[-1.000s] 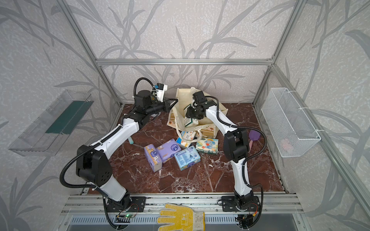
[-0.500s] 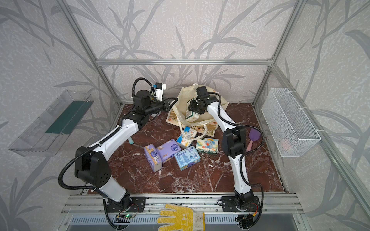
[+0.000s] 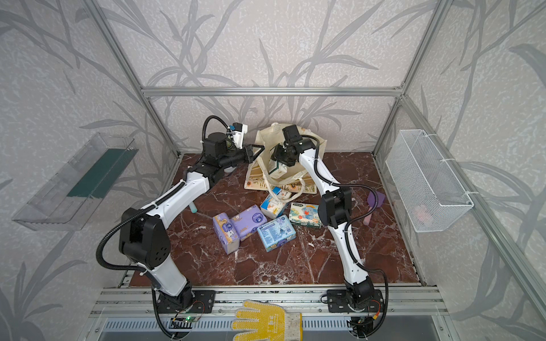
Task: Put tissues into the canvas bag
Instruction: Place the pack of facial tissues in the canvas bag.
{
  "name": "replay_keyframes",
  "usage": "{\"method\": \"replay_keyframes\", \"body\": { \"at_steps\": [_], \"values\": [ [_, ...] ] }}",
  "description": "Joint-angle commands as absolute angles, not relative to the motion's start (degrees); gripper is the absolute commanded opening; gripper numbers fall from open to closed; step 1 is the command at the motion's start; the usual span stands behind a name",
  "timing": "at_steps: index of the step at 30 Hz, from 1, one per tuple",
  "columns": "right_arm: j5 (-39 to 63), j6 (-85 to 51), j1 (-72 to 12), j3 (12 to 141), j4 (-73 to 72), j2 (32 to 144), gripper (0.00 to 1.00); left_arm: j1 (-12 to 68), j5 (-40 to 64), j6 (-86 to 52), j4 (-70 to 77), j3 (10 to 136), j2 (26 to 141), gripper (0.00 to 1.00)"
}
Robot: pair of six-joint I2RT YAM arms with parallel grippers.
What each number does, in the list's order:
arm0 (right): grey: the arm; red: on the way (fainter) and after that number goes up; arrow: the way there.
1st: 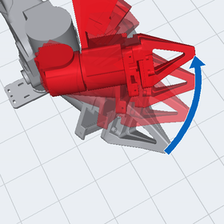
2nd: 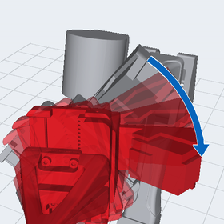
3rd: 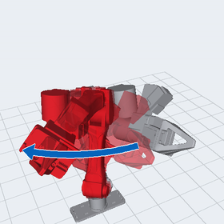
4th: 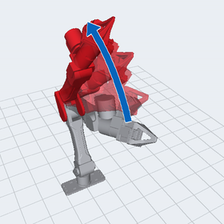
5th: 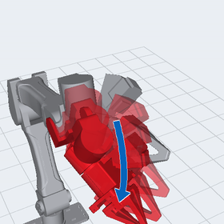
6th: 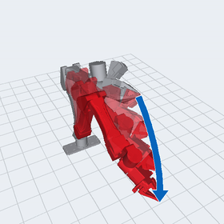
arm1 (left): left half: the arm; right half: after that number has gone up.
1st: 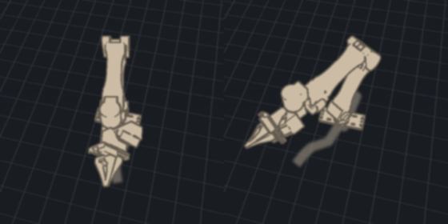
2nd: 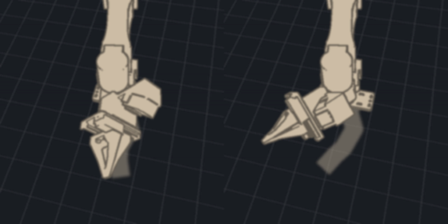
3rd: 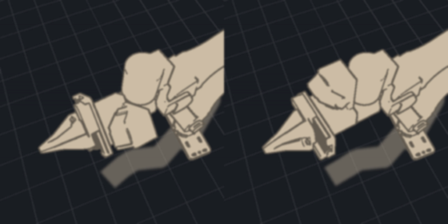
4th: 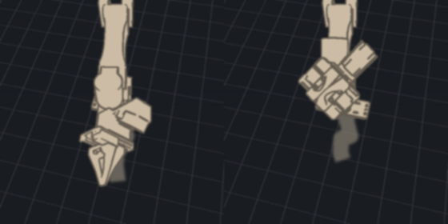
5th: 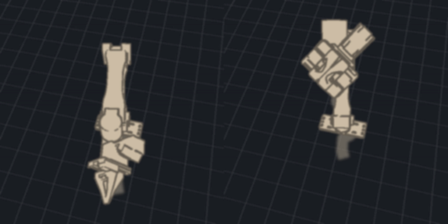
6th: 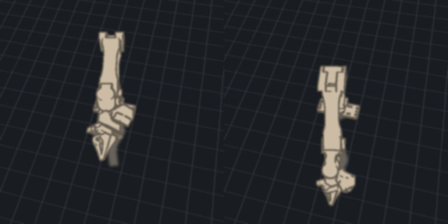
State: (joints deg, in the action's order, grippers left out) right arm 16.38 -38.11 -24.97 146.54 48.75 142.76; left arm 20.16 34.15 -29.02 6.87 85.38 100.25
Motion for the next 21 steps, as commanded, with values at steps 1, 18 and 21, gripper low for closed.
{"method": "replay_keyframes", "body": {
  "at_steps": [1,18,21],
  "values": [
    [17.58,-40.84,-26.63,147.98,49.57,144.13,0.55,20.63,35.10,-32.66,10.13,89.74,101.30,0.00],
    [14.84,-34.20,-25.15,152.17,53.76,147.65,0.62,17.69,40.75,-40.95,23.18,84.14,96.71,0.00],
    [15.07,-32.97,-25.19,152.84,54.96,148.43,0.62,17.34,41.12,-41.08,24.68,82.96,96.00,0.00]
  ]
}}
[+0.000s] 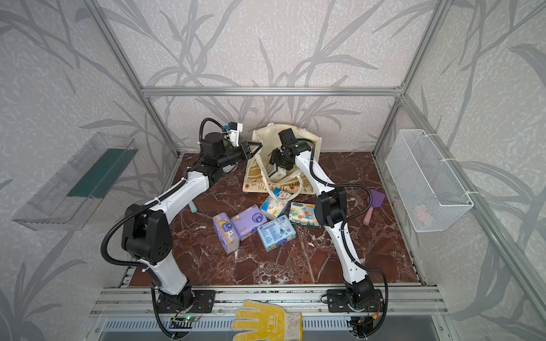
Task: Put tissues into the canvas bag
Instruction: Place the pack of facial tissues in the canvas bag.
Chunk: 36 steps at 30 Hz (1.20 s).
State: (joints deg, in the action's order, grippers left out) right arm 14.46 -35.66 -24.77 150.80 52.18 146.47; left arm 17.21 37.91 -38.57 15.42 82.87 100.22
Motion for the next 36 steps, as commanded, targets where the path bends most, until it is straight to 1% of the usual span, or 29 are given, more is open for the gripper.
{"method": "replay_keyframes", "body": {
  "at_steps": [1,5,8,12,15,20,24,26,28,30,34,36],
  "values": [
    [15.45,-32.77,-25.34,152.83,55.21,148.69,0.62,17.23,41.88,-41.62,25.42,82.91,96.29,0.00],
    [14.38,-29.96,-27.50,153.11,55.71,149.83,0.62,16.38,45.24,-49.93,34.61,83.44,99.80,0.00],
    [15.24,-29.90,-27.86,153.24,56.65,150.46,0.62,15.85,45.12,-55.70,40.81,83.14,101.85,0.00],
    [14.53,-27.80,-28.06,152.94,57.55,150.56,0.64,15.66,44.43,-58.17,43.11,82.88,103.00,0.00],
    [10.87,-26.73,-28.03,152.94,58.67,150.26,0.64,15.65,44.00,-57.23,41.86,82.62,102.71,0.00],
    [0.27,-23.81,-27.83,153.29,61.85,150.10,0.64,15.57,42.60,-58.69,44.16,80.92,102.56,0.00],
    [-4.06,-20.58,-27.10,153.19,64.76,150.17,0.64,15.59,42.91,-63.36,49.29,80.69,103.68,0.00],
    [-4.07,-19.87,-26.60,153.19,65.51,149.93,0.65,15.56,42.93,-66.25,52.30,80.94,104.63,0.00],
    [-2.32,-20.71,-25.95,153.19,65.74,149.44,0.65,15.60,43.08,-67.94,54.07,81.12,105.42,0.00],
    [3.87,-22.97,-24.68,152.02,64.11,148.06,0.65,15.81,43.57,-68.29,54.78,80.65,105.84,0.00],
    [14.74,-29.81,-24.40,144.11,53.25,144.36,0.65,16.59,43.26,-67.95,55.16,79.11,106.18,0.00],
    [18.83,-33.71,-24.99,143.32,49.82,144.56,0.65,16.92,43.75,-67.47,54.81,79.09,106.42,0.00]
  ]
}}
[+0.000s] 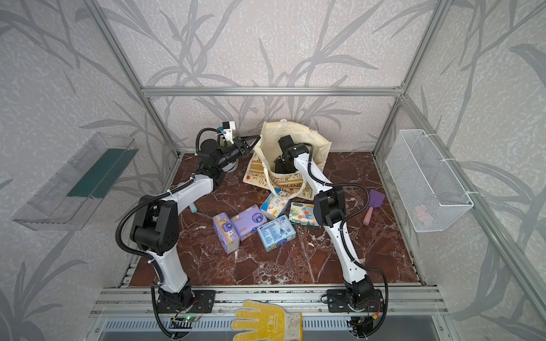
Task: Put tissues into the canvas bag
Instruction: Place the pack of facial tissues in the canvas bag.
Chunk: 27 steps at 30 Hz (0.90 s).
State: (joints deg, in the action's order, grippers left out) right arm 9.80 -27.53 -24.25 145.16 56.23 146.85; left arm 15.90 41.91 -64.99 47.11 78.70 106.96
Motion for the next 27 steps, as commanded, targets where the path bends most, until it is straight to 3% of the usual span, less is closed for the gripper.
{"method": "replay_keyframes", "body": {
  "at_steps": [1,11,27],
  "values": [
    [20.27,-35.02,-25.27,143.71,48.77,145.04,0.65,16.98,44.26,-67.07,54.50,79.29,106.52,0.00],
    [30.02,-47.73,-25.63,144.61,36.15,146.68,0.67,16.96,44.77,-62.58,49.23,77.28,106.16,0.00],
    [26.91,-43.89,-28.70,144.75,38.82,151.17,0.67,16.84,44.44,-68.55,55.09,78.73,108.10,0.00]
  ]
}}
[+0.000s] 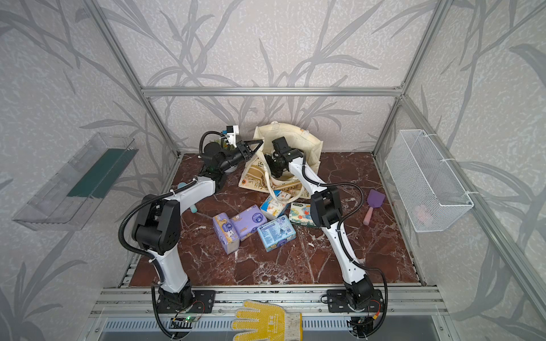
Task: Put tissues into the canvas bag
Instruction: Place the pack of facial tissues in the canvas bag.
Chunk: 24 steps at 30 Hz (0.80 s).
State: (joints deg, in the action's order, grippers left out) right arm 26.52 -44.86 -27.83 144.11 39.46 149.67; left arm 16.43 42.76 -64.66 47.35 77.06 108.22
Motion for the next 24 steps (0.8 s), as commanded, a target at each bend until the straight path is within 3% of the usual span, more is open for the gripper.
{"method": "replay_keyframes", "body": {
  "at_steps": [1,12,15,17,24],
  "values": [
    [26.20,-42.90,-28.65,145.36,39.53,151.34,0.67,16.79,44.40,-69.20,56.13,78.37,107.97,0.00],
    [26.71,-37.79,-26.87,141.68,41.38,150.54,0.77,15.39,41.99,-82.21,74.60,75.67,110.07,0.00],
    [25.32,-36.87,-25.86,141.72,43.99,149.92,0.89,14.82,42.35,-81.54,74.19,74.09,110.16,0.00],
    [23.85,-34.37,-25.58,142.45,46.28,149.21,0.98,14.30,42.35,-79.47,72.13,72.86,109.28,0.00],
    [15.21,-28.67,-25.22,147.30,55.46,146.74,0.99,13.80,42.02,-62.48,45.33,72.38,102.31,0.00]
  ]
}}
